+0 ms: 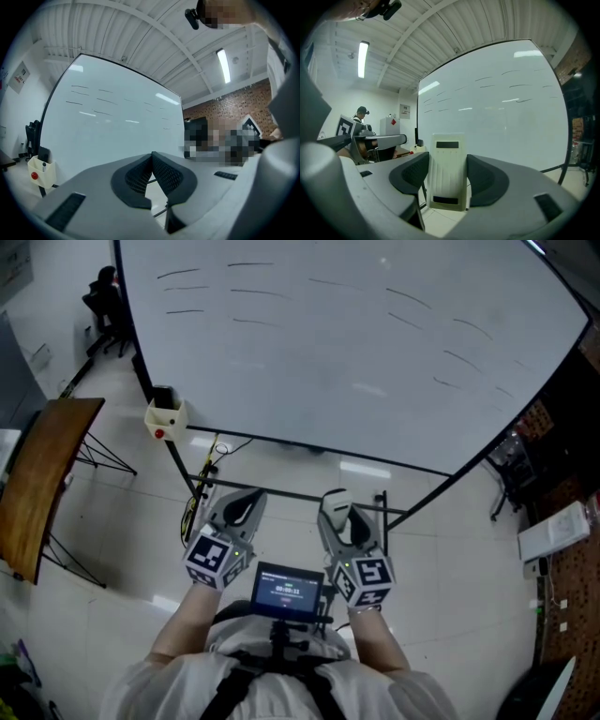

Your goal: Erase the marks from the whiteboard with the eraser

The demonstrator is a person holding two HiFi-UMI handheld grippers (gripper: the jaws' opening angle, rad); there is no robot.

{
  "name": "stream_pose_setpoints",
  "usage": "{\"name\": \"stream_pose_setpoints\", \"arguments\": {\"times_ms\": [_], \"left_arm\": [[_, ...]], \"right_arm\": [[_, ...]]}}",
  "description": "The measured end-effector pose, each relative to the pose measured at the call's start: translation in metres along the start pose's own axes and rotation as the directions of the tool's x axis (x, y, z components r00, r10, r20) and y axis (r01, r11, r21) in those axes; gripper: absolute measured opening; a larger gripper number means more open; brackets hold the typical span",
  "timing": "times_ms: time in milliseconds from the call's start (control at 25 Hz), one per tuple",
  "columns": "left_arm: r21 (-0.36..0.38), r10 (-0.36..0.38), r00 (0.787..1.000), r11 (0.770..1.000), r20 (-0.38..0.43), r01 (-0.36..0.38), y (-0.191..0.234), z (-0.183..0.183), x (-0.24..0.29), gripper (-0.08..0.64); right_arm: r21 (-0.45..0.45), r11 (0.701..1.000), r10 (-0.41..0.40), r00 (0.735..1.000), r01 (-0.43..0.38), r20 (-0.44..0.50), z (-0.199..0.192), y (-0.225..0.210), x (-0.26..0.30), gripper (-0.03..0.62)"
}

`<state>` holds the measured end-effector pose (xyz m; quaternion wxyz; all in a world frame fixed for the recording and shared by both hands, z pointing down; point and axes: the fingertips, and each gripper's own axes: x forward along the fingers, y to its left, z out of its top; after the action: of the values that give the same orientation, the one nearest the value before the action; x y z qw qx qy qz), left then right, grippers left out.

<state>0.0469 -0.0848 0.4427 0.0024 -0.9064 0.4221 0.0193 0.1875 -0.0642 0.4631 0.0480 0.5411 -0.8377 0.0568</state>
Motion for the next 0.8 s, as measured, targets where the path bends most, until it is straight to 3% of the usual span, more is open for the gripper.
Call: {"name": "stream_pose_setpoints", "arguments": {"times_ms": [560, 800], "left_arm": [[0.045, -0.055, 0.998, 0.998, 0.040, 0.053, 0.038, 0.037, 0.011, 0.005], [0.043, -0.066, 0.997, 0.997, 0.046, 0.064, 0.045, 0.040, 0.005, 0.005]], "right_arm": [[-0.021, 0.997, -0.071, 0.995, 0.072, 0.071, 0.036, 0.011, 0.022, 0.258], [-0.048, 0.994, -0.091, 0.995, 0.093, 0.051, 0.043, 0.019, 0.028, 0.256]]}}
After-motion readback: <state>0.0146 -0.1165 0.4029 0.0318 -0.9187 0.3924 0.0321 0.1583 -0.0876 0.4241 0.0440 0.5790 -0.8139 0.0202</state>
